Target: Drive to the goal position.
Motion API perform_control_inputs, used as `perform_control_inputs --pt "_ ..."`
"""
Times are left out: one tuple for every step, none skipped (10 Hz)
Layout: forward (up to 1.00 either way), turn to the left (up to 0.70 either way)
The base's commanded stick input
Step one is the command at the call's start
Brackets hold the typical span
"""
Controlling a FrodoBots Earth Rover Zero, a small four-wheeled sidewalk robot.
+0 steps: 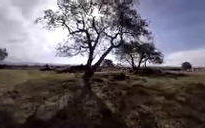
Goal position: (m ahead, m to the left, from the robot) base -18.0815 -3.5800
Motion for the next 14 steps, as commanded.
perform_control_inputs --pt "0.0 0.45" --pt "0.0 0.45" --pt "0.0 0.45" --pt "0.0 0.45" --pt "0.0 0.45" --pt "0.0 0.45" --pt "0.0 0.45" --pt "0.0 0.45" --pt "0.0 0.45" --pt "0.0 0.45" --pt "0.0 0.45" --pt "0.0 0.45" --pt "0.0 0.45" --pt "0.0 0.45"
